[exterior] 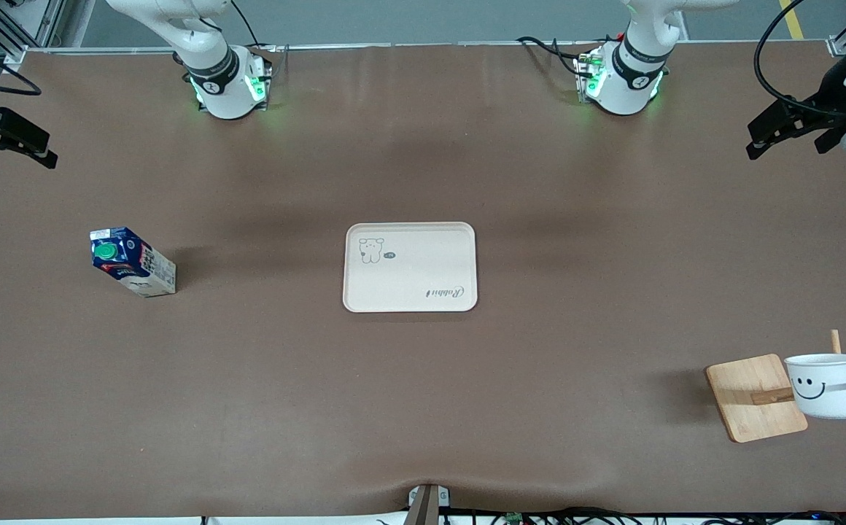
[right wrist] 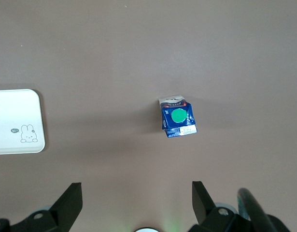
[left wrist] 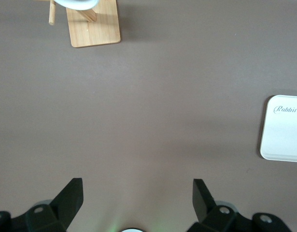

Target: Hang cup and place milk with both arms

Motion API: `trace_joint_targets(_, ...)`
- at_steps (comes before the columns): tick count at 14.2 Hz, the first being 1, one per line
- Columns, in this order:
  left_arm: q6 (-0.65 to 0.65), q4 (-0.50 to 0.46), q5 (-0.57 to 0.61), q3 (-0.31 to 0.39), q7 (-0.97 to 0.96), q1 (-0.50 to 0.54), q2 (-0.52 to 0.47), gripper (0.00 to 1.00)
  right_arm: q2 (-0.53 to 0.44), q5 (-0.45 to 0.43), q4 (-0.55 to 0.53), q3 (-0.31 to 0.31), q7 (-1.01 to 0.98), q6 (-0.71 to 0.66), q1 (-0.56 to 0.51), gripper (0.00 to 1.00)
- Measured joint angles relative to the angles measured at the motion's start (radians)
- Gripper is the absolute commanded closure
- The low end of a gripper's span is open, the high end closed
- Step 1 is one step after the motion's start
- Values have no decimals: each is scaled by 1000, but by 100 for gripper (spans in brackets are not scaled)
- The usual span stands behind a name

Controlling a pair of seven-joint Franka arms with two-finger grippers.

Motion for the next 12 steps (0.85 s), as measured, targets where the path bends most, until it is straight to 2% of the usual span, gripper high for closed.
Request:
trace_joint_targets(3,6,-2,-32,0,0,-1,4,0,1,0,0,0,0,0,0,0)
trace_joint_targets(12,23,10,-34,8,0,8,29,0,1,0,0,0,0,18,0,0)
